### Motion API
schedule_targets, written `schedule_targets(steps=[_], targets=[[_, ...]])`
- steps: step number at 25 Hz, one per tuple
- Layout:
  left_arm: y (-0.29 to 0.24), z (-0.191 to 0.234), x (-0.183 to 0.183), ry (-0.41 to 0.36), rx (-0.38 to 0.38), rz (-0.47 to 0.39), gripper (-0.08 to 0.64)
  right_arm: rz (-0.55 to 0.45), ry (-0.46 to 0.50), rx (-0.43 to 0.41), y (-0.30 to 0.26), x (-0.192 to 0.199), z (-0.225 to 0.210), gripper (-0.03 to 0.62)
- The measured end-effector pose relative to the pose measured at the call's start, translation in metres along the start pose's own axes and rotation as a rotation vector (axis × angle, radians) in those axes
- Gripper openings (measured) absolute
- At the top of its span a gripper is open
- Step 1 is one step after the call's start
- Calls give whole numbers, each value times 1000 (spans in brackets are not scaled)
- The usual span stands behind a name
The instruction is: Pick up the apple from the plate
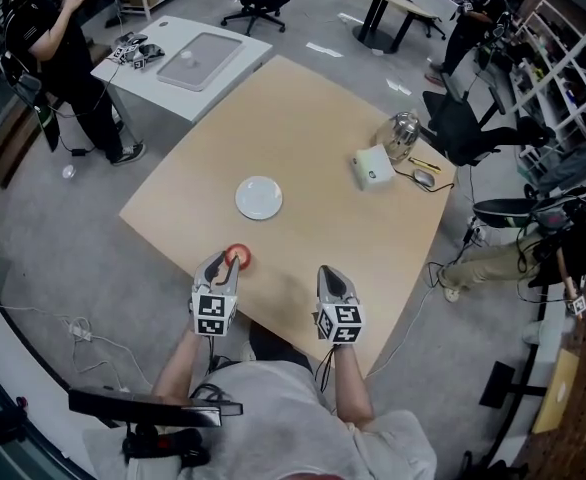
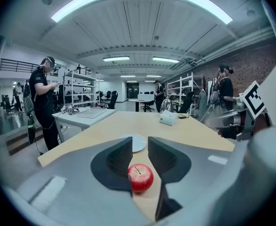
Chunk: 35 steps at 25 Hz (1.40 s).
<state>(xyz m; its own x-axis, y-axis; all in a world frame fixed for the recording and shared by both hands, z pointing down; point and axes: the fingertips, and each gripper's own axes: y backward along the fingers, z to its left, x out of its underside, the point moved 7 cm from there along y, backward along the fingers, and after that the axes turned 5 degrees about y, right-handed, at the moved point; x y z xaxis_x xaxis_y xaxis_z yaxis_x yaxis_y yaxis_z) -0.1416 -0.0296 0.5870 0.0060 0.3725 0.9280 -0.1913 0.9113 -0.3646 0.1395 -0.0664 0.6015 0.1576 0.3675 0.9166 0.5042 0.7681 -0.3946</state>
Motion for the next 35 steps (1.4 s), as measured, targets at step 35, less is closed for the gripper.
schedule_targets(steps=[35], targets=[[123, 4, -10, -34, -85, -134, 58, -92, 32, 20, 78, 2, 35, 6]])
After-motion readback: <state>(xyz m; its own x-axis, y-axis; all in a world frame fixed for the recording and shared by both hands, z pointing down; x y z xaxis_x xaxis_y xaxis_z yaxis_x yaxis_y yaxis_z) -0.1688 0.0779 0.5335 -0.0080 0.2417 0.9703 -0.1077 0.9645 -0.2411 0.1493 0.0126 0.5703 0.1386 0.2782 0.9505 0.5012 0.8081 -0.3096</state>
